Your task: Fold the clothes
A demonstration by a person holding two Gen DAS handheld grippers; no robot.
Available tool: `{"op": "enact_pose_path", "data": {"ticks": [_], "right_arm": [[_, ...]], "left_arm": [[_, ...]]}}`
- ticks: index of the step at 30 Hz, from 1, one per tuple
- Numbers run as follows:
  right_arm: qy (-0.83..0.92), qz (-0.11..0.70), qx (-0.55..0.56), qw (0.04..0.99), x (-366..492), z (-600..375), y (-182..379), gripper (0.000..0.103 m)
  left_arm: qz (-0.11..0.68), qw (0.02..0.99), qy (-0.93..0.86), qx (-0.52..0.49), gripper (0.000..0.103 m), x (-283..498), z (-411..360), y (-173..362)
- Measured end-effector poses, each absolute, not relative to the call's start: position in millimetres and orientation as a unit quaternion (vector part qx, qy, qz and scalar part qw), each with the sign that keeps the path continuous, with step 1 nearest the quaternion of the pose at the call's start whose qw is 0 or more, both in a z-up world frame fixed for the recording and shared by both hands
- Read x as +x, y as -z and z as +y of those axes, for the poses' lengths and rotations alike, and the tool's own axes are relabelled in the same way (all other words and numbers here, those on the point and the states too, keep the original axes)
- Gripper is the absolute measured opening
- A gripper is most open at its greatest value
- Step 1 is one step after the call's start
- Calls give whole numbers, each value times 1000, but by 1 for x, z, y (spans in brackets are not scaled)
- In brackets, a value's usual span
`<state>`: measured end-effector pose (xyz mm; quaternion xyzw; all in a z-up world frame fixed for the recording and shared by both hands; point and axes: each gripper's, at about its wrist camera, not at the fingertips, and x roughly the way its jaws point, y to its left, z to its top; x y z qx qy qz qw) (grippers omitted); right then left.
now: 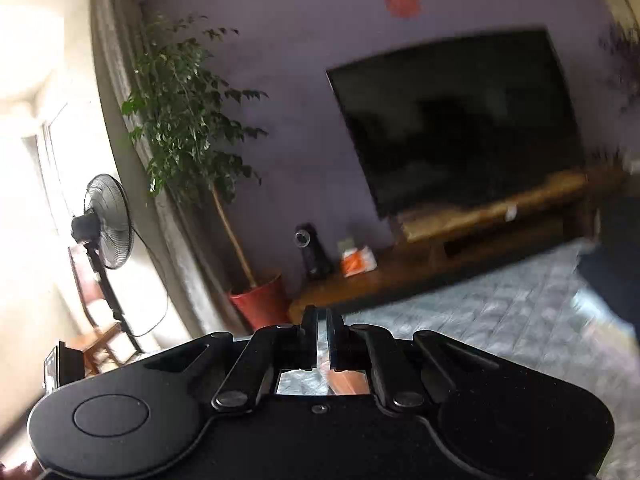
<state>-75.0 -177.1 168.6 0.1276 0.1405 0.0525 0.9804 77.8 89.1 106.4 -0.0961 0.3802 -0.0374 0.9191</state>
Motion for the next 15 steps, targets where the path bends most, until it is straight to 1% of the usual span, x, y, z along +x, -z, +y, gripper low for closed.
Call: {"op": "enact_pose_path", "data": {"ticks": [1,2,3,4,5,6,7,8,9,11,13,15], "right_arm": [[-30,140,98,985,-81,-175,-169,5],[-7,147,71,987,-82,-174,-166,11],[8,170,52,984,-77,-174,-159,13],[8,196,42,980,-74,-173,-152,13],[-4,208,32,978,-73,-170,-147,13],[-23,209,17,978,-74,-162,-144,15],[-47,220,5,974,-70,-152,-138,29],[-75,242,-1,967,-63,-142,-130,47],[-102,263,-8,959,-56,-132,-121,51],[-138,304,13,943,-38,-117,-99,51],[-152,328,4,932,-22,-101,-78,51],[-144,346,-24,927,-7,-88,-58,56]], "left_arm": [[380,919,38,-96,103,78,89,-107],[379,920,38,-95,103,77,89,-107],[379,920,39,-94,103,77,89,-107],[378,920,39,-93,103,77,88,-108],[377,921,39,-92,103,77,88,-108],[377,921,39,-93,103,77,88,-108],[377,921,38,-94,103,77,88,-108],[377,920,36,-95,103,78,88,-108],[378,920,34,-98,103,79,89,-108],[379,919,32,-102,103,79,90,-107],[379,919,32,-103,103,79,91,-107],[378,919,32,-106,103,79,92,-108]]}}
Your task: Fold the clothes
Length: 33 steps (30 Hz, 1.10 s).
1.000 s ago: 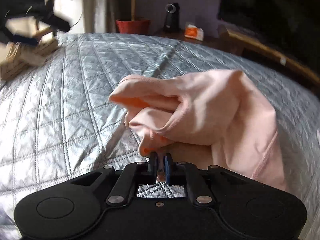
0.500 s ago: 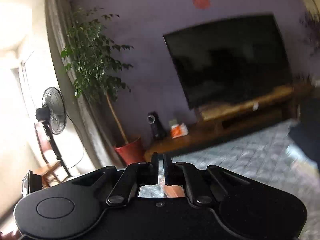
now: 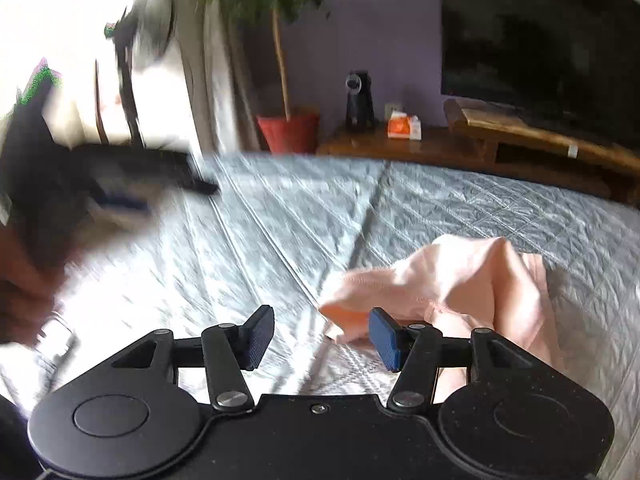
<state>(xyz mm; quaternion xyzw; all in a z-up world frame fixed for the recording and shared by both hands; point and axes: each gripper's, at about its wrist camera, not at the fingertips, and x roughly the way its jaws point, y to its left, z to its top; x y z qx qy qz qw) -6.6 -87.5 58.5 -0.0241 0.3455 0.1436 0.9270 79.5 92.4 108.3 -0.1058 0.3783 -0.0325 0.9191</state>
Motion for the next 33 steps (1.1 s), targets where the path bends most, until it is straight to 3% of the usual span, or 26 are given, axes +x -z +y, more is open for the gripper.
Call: {"op": "enact_pose_path", "data": {"ticks": [7,9,10,14,18,22,24,25,28,31,33], "right_arm": [[-90,362,18,928,47,-89,-17,60],[-87,373,50,922,60,-94,-6,45],[-85,382,66,918,68,-95,1,10],[-117,359,201,904,74,-112,-8,7],[-194,271,353,874,74,-127,-64,7],[-230,209,390,866,71,-127,-104,15],[-239,258,336,874,74,-117,-104,43],[-233,285,301,880,73,-112,-101,67],[-188,357,194,894,60,-102,-83,63],[-161,354,178,904,41,-115,-71,62],[-141,370,105,912,33,-117,-67,65]], "left_arm": [[377,918,30,-121,103,82,99,-110],[375,918,30,-123,103,81,100,-111],[374,919,31,-123,103,81,101,-112],[370,920,23,-128,103,79,108,-115],[368,919,5,-143,103,78,118,-117],[368,918,-5,-149,103,77,124,-118],[367,918,-9,-151,103,76,127,-119],[367,918,-11,-150,103,76,129,-120],[368,918,-21,-150,103,76,136,-122],[375,914,-26,-154,103,75,141,-120],[379,912,-26,-153,103,75,143,-119]]}}
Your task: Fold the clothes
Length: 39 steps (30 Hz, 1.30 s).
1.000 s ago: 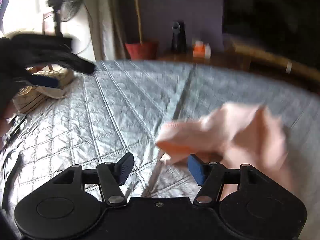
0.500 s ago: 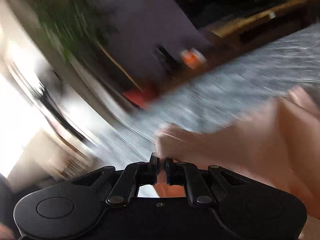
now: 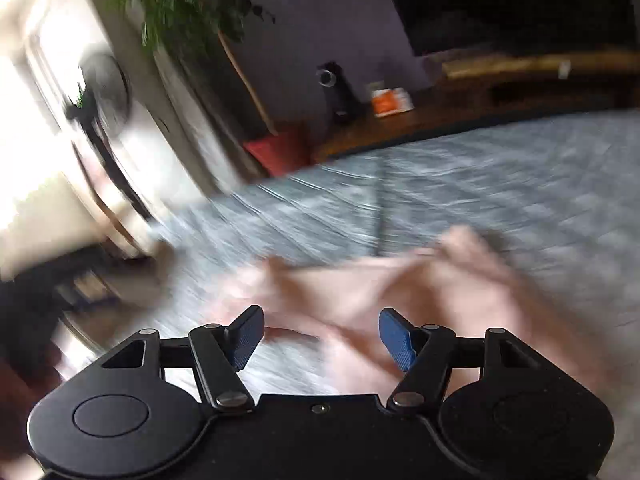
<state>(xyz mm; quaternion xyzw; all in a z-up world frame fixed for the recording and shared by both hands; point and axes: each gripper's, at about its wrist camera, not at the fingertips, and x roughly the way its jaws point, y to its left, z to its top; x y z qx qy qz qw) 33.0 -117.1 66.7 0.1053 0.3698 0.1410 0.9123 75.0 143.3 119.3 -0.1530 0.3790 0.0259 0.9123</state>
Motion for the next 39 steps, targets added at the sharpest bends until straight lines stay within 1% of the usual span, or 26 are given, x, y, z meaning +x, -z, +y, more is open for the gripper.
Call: {"op": "enact_pose_path", "data": {"ticks": [1,3,5,6,10,11,12,13,14,15,16,19,21,22,24,25,26,29,33,35,36,37,39], "right_arm": [[-134,383,68,911,27,-118,-64,67],[-123,417,-2,901,9,-121,-56,67],[-101,443,-42,890,-11,-126,-50,67],[-91,456,-30,885,-20,-133,-44,67],[-71,499,104,857,-27,-165,-12,68],[-65,502,122,854,-28,-167,-7,71],[-65,499,130,854,-29,-167,-4,70],[-68,494,128,857,-33,-164,-5,60],[-72,490,129,859,-35,-162,-7,27],[-77,485,135,860,-35,-162,-9,6],[-83,476,138,865,-37,-161,-12,2],[-101,433,133,886,-48,-157,-31,1],[-99,412,115,898,-54,-150,-42,1],[-92,408,110,902,-52,-151,-44,4],[-75,413,114,900,-46,-159,-43,28],[-66,417,109,900,-45,-163,-41,53],[-56,423,92,900,-44,-165,-39,63],[-45,448,28,892,-37,-166,-26,63],[-54,460,36,885,-26,-173,-7,61],[-62,464,31,883,-22,-173,-1,51],[-63,465,14,883,-22,-169,-1,41],[-69,462,9,884,-23,-168,-2,6],[-74,455,36,887,-27,-171,-8,6]], "left_arm": [[379,913,-25,-152,103,74,144,-120],[377,914,-24,-150,103,74,144,-121],[375,914,-24,-149,103,74,144,-121],[375,915,-23,-149,103,74,143,-121],[378,915,-21,-142,103,74,138,-119],[378,915,-20,-140,103,75,137,-119],[379,915,-19,-138,103,75,135,-118],[378,915,-19,-137,103,76,135,-118],[378,915,-18,-136,103,76,134,-118],[378,915,-18,-137,103,76,133,-117],[378,915,-18,-137,103,77,133,-117],[378,916,-15,-135,103,77,130,-117],[379,916,-14,-133,103,77,129,-116],[379,916,-13,-133,103,77,129,-116],[379,916,-11,-132,103,76,129,-117],[379,916,-11,-131,103,76,129,-117],[379,916,-11,-132,103,76,130,-117],[379,915,-12,-135,103,76,131,-117],[380,916,-8,-130,103,76,127,-117],[381,916,-6,-127,103,76,126,-116],[381,916,-6,-127,103,77,126,-116],[381,916,-7,-128,103,77,127,-116],[381,915,-8,-132,103,78,128,-116]]}}
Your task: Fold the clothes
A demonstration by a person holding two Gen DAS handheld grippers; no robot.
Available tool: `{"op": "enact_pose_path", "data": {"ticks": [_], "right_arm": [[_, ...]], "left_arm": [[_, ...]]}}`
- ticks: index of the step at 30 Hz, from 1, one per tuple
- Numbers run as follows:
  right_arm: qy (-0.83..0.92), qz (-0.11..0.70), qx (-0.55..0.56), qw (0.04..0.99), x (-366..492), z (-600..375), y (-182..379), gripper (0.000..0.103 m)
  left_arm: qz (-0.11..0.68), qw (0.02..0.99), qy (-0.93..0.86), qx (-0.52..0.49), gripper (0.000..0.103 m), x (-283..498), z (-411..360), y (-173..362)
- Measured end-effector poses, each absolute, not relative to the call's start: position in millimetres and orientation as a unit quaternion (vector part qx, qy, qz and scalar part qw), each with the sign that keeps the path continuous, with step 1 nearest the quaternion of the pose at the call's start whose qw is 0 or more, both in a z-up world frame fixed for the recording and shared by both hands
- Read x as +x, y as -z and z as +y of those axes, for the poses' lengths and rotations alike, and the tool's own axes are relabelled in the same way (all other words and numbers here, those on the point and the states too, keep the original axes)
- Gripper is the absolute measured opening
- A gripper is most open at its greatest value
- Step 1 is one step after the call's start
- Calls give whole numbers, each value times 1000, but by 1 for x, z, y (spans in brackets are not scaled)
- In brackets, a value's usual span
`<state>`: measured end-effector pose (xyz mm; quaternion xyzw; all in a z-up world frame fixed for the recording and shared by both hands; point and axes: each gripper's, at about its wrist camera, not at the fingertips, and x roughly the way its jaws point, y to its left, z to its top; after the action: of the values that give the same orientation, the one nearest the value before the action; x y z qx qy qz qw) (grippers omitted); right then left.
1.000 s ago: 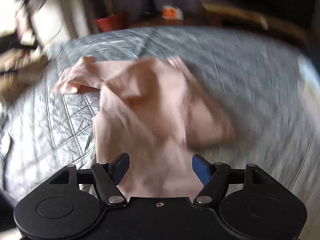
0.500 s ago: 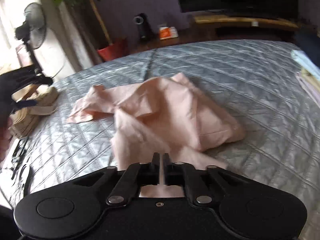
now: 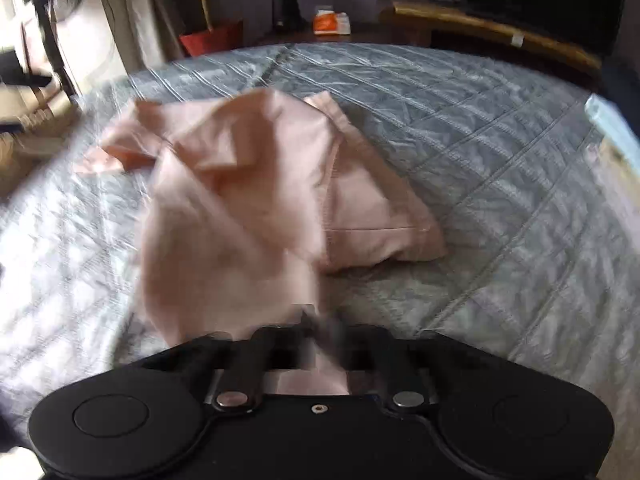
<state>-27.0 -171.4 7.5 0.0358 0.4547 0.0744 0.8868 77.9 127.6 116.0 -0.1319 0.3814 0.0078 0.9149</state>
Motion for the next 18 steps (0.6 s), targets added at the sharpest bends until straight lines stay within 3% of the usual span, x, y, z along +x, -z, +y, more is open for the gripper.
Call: {"op": "enact_pose_path", "data": {"ticks": [7,14,16,17,18], "right_arm": [[-140,381,113,907,-51,-142,-61,6],[-318,353,91,875,-74,-17,-88,6],[-354,375,57,855,-76,14,-78,13],[-364,399,38,841,-74,28,-69,25],[-368,408,27,835,-74,35,-64,27]], "left_arm": [[377,919,-8,-118,103,77,124,-117],[372,919,-19,-125,103,78,131,-119],[371,920,-19,-124,103,78,132,-120],[370,920,-19,-123,103,78,132,-121],[370,921,-19,-122,103,77,133,-121]]}}
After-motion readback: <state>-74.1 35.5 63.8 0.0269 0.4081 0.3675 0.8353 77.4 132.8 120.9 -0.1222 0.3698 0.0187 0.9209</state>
